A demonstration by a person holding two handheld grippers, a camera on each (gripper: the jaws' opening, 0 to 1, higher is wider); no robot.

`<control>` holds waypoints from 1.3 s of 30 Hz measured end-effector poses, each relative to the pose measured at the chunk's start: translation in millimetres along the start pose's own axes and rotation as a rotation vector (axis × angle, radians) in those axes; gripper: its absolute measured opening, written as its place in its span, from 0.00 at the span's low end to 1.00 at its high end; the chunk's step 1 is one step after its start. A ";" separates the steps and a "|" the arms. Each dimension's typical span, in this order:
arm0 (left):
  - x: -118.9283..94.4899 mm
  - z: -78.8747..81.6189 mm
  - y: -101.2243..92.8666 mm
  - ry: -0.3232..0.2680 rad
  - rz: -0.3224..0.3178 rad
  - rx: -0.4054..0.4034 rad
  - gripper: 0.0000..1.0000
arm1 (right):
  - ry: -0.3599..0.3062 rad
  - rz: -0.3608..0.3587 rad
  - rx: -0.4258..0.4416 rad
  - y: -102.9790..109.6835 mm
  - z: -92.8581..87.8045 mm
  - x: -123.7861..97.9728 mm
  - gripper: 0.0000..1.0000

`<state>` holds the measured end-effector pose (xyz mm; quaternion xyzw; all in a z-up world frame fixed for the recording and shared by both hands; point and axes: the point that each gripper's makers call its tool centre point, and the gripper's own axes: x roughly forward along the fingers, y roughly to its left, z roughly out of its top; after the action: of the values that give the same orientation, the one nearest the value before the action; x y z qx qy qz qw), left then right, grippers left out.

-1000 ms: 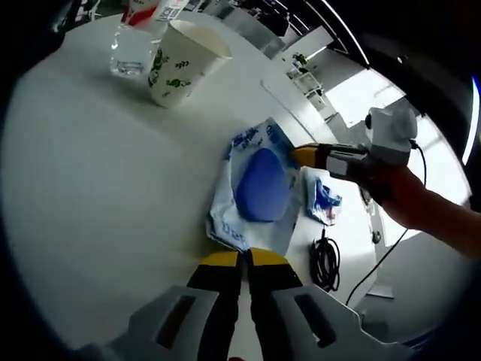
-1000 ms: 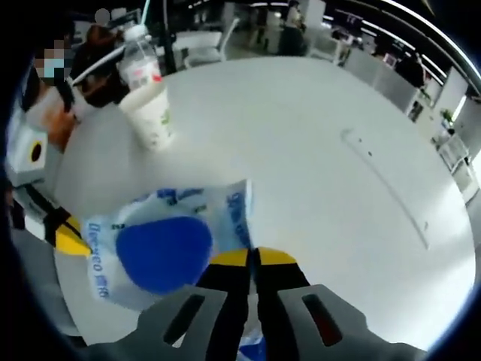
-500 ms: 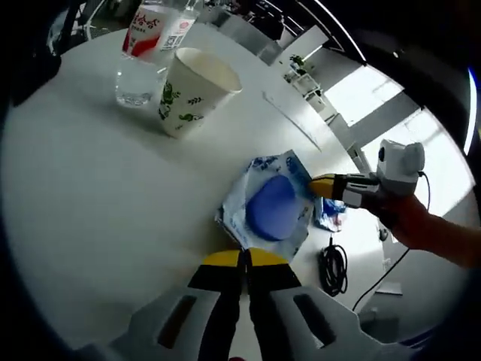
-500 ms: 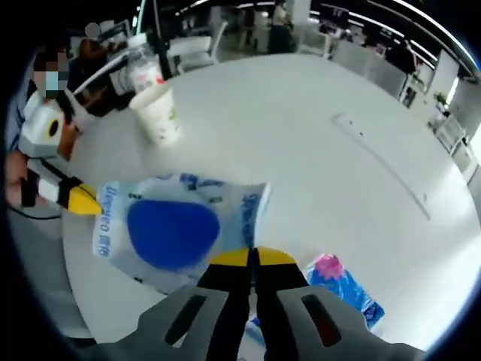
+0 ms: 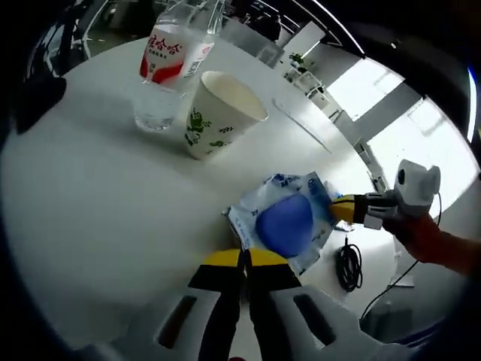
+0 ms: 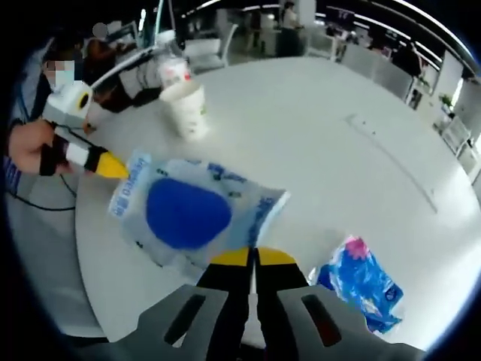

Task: Arrange the tabletop items into an orderly group along one side of the table until the central work area is clear of visible clutter.

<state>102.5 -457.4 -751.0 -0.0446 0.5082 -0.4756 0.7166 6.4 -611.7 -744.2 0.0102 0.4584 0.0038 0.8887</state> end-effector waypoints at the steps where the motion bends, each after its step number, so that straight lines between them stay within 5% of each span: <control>1: -0.7 0.2 2.5 0.001 0.004 0.001 0.00 | 0.001 0.006 0.001 3.4 -1.4 0.0 0.00; 11: -5.6 3.8 18.9 -0.005 0.038 0.009 0.00 | -0.013 0.012 0.043 26.3 -15.2 -2.9 0.00; 21: -8.9 2.1 23.0 0.020 0.034 0.119 0.07 | -0.044 -0.016 0.167 48.4 -38.1 -11.4 0.02; 39: -29.8 -12.2 29.0 0.009 -0.025 0.098 0.13 | -0.090 -0.042 0.290 59.9 -47.6 -23.4 0.13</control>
<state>110.6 -414.9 -752.3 -0.0136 0.4869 -0.5092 0.7096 -45.8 -551.5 -751.5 0.1290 0.4138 -0.0817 0.8975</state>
